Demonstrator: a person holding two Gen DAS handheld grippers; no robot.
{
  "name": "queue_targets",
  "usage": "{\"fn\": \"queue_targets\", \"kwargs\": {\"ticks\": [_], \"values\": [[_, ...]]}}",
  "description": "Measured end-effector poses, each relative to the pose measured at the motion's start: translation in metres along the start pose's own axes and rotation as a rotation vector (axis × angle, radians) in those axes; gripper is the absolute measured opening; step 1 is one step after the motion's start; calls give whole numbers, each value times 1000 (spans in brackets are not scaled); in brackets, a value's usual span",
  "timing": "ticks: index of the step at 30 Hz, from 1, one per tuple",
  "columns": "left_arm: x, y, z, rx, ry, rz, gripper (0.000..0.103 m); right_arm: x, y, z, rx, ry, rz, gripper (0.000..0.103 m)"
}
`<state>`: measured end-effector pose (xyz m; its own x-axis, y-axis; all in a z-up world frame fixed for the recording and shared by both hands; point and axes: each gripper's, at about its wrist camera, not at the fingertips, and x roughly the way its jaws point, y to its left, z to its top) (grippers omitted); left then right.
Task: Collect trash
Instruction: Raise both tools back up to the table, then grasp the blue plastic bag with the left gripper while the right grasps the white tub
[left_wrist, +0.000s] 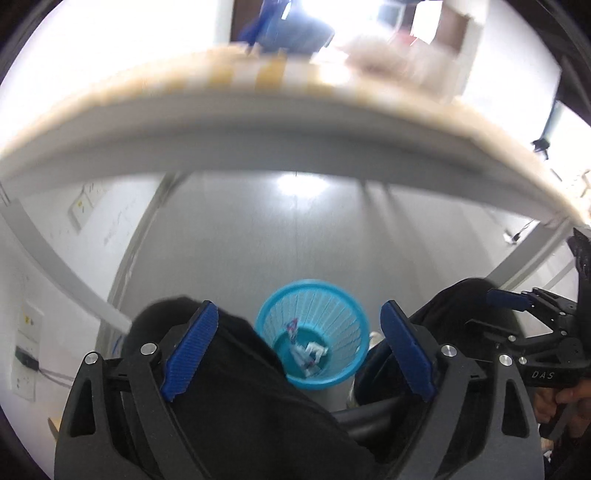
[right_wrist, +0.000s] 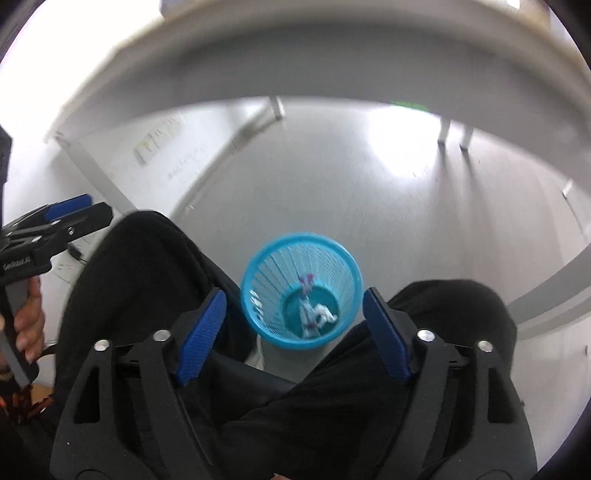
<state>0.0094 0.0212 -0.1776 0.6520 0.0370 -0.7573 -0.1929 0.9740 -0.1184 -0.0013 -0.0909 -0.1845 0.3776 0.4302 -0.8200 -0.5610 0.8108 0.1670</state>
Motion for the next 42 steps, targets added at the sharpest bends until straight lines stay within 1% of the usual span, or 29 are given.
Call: {"fn": "queue_targets", "kwargs": {"ticks": [1,4,9,13,16,20,21,23,25,27,31,35,38,42], "values": [[-8,-1,2,12,-22,-4,89,-10,4,-1,-13,-22,-2,77],[-36,-4,10,29,-98,-31,90,-39,9,0,-32,-89,19,82],[-65,-3,27,23,-191,-63,90,-74,16,11,-48,-180,40,84],[-79,-8,42,40,-241,-45,90,-100,21,25,-41,-255,52,86],[-83,-5,53,29,-256,-59,90,-114,20,39,-34,-309,47,89],[-87,-1,69,23,-277,-70,92,-123,15,64,-32,-349,38,92],[-88,-1,76,28,-289,-68,92,-125,14,71,-27,-361,30,94],[-92,0,86,32,-318,-51,93,-129,13,83,-18,-383,21,94],[-94,2,96,35,-343,-31,94,-129,10,95,-9,-394,17,94],[-92,6,106,32,-350,-23,95,-127,8,105,-7,-400,8,94],[-83,12,122,37,-340,-14,95,-120,4,125,-1,-400,-20,94],[-73,16,138,64,-343,26,95,-111,-3,147,10,-397,-35,94],[-63,19,153,78,-329,27,95,-101,-6,162,10,-386,-46,94],[-47,19,172,134,-306,36,95,-84,-12,181,23,-349,-72,94]]}}
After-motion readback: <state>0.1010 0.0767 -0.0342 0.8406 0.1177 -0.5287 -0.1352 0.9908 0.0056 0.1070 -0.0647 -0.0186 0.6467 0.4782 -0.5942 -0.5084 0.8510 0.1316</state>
